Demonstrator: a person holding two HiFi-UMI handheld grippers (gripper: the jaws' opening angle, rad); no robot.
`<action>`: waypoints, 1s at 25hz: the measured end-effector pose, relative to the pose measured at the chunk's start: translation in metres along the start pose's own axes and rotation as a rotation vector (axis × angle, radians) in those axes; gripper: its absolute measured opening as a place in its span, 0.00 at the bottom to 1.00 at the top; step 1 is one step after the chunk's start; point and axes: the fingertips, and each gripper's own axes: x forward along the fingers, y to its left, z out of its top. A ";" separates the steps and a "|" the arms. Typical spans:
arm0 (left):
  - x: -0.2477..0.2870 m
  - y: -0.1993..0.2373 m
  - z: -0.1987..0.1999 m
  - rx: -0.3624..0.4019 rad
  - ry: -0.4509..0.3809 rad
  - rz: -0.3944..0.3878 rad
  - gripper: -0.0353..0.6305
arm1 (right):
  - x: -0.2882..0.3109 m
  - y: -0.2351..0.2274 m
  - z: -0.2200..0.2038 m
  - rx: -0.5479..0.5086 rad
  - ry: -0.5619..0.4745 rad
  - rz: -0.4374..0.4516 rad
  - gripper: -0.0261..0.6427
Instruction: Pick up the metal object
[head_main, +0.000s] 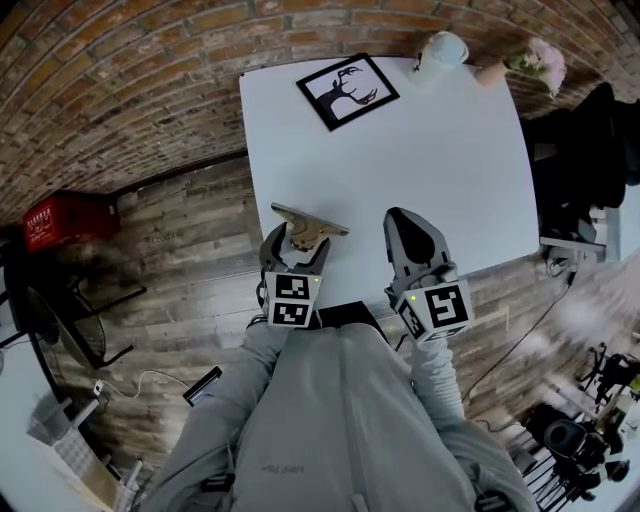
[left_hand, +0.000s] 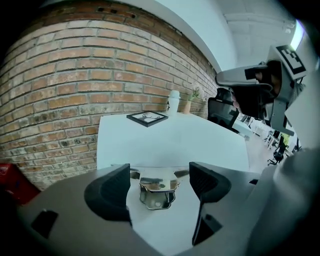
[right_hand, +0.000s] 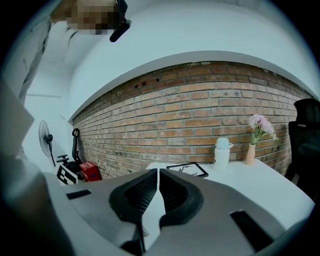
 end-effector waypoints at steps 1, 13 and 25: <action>0.002 0.000 -0.004 -0.001 0.010 0.002 0.60 | 0.000 0.000 -0.001 0.001 0.002 0.003 0.08; 0.022 0.003 -0.027 -0.015 0.098 0.043 0.63 | -0.001 -0.003 -0.008 0.022 0.017 0.013 0.08; 0.028 0.005 -0.031 0.014 0.135 0.090 0.62 | -0.002 -0.011 -0.008 0.051 0.012 0.004 0.08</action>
